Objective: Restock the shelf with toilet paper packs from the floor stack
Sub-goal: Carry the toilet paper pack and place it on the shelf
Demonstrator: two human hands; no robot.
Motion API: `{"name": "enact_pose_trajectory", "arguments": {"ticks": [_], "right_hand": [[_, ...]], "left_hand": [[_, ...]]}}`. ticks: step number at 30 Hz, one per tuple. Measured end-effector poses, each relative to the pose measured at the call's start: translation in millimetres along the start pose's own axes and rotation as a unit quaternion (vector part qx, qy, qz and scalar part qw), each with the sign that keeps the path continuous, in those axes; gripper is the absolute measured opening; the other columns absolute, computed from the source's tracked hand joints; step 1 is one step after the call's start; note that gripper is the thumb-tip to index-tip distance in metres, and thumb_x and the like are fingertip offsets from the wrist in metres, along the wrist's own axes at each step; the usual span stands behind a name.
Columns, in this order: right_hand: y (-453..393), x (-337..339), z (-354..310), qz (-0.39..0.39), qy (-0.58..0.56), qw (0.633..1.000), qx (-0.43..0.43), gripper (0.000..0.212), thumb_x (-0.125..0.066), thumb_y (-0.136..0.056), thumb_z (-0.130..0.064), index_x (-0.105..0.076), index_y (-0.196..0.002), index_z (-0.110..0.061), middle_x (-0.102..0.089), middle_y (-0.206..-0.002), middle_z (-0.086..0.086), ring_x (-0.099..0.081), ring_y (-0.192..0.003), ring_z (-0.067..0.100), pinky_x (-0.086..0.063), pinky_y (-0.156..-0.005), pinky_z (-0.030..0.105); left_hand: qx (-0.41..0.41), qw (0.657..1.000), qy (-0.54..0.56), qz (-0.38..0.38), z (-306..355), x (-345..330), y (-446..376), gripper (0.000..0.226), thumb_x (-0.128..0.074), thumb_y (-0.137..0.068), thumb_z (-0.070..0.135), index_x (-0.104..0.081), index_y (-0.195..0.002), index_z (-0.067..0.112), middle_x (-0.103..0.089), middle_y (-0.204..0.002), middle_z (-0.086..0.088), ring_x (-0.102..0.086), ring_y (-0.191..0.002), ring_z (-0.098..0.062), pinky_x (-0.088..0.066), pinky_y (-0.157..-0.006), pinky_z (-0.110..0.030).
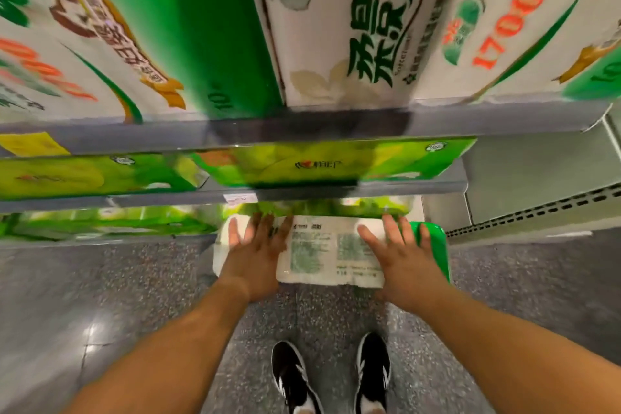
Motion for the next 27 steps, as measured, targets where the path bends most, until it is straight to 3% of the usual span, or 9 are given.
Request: {"name": "enact_pose_trajectory", "arguments": {"ticks": [4,6,7,10,14,17,22,25,27], "right_hand": [[6,18,-7,-0.007,0.003,1.000,0.006,0.109,-0.077,-0.059,-0.060,-0.029,-0.154,-0.038,-0.041,-0.151,0.023,-0.044,-0.133,0.047,-0.030,-0.108,0.066],[15,42,-15,0.013,-0.011,0.999,0.031,0.104,-0.071,-0.063,-0.066,-0.030,-0.155,-0.038,-0.039,-0.152,0.026,-0.042,-0.135,0.048,-0.029,-0.109,0.070],[20,59,-19,0.033,-0.010,0.998,0.044,0.101,-0.065,-0.070,-0.069,-0.022,-0.157,-0.040,-0.029,-0.157,0.025,-0.033,-0.142,0.046,-0.020,-0.114,0.070],[38,106,-37,0.026,-0.014,0.997,0.068,0.107,-0.067,-0.076,-0.064,-0.001,-0.159,-0.044,-0.004,-0.165,0.016,-0.005,-0.151,0.039,0.005,-0.120,0.061],[69,175,-63,0.052,0.015,0.995,0.086,0.110,-0.064,-0.079,-0.069,0.006,-0.159,-0.041,0.001,-0.167,0.015,-0.002,-0.153,0.036,0.004,-0.121,0.059],[100,231,-79,0.079,-0.002,0.993,0.089,0.110,-0.066,-0.077,-0.067,0.006,-0.158,-0.045,0.002,-0.168,0.012,0.000,-0.153,0.035,0.006,-0.122,0.059],[170,345,-113,0.172,0.043,0.978,0.106,0.113,-0.073,-0.053,-0.062,-0.024,-0.153,-0.045,-0.032,-0.154,0.015,-0.037,-0.136,0.041,-0.020,-0.115,0.066],[227,435,-134,0.201,0.027,0.973,0.108,0.115,-0.066,-0.059,-0.063,-0.007,-0.156,-0.048,-0.015,-0.159,0.008,-0.018,-0.146,0.034,-0.004,-0.122,0.059],[271,491,-153,0.215,0.046,0.971,0.099,0.120,-0.042,-0.049,-0.079,0.005,-0.155,-0.048,-0.011,-0.158,0.002,-0.014,-0.144,0.029,-0.004,-0.122,0.055]], "left_hand": [[-0.018,0.996,0.063,0.061,-11,8,15,0.122,-0.062,-0.078,0.059,0.039,-0.145,0.043,-0.018,-0.159,-0.014,-0.007,-0.151,-0.038,0.009,-0.116,-0.068],[-0.035,0.991,0.078,0.107,-20,20,33,0.124,-0.065,-0.067,0.067,0.023,-0.153,0.045,-0.040,-0.143,-0.017,-0.028,-0.143,-0.040,0.000,-0.115,-0.070],[-0.029,0.990,0.078,0.116,-26,29,42,0.125,-0.065,-0.064,0.069,0.014,-0.156,0.043,-0.044,-0.137,-0.017,-0.033,-0.139,-0.040,-0.004,-0.115,-0.069],[0.004,0.992,0.065,0.112,-46,69,76,0.123,-0.072,-0.063,0.058,0.002,-0.159,0.035,-0.038,-0.139,-0.013,-0.024,-0.141,-0.035,-0.005,-0.117,-0.064],[0.031,0.991,0.051,0.122,-65,143,127,0.121,-0.067,-0.058,0.050,-0.010,-0.162,0.031,-0.036,-0.141,-0.012,-0.024,-0.140,-0.036,-0.007,-0.117,-0.066],[0.028,0.986,0.036,0.162,-79,196,175,0.121,-0.070,-0.052,0.057,-0.024,-0.160,0.030,-0.045,-0.132,-0.011,-0.035,-0.129,-0.036,-0.021,-0.111,-0.069],[0.024,0.963,-0.008,0.270,-110,292,259,0.123,-0.071,-0.043,0.068,-0.032,-0.154,0.033,-0.052,-0.122,-0.008,-0.051,-0.115,-0.038,-0.041,-0.097,-0.062],[0.005,0.934,-0.026,0.357,-132,370,328,0.123,-0.068,-0.039,0.069,-0.039,-0.152,0.030,-0.055,-0.121,-0.009,-0.051,-0.112,-0.037,-0.046,-0.093,-0.061],[-0.010,0.912,-0.036,0.409,-148,423,377,0.116,-0.065,-0.046,0.070,-0.035,-0.153,0.034,-0.054,-0.121,-0.004,-0.048,-0.112,-0.034,-0.045,-0.094,-0.057]]}}
Point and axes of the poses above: each hand's wrist, its own y-axis away from the middle knuckle, its own x-axis out of the back of the hand, z = x × y, the point moved 6 cm from there along -y, towards the middle knuckle
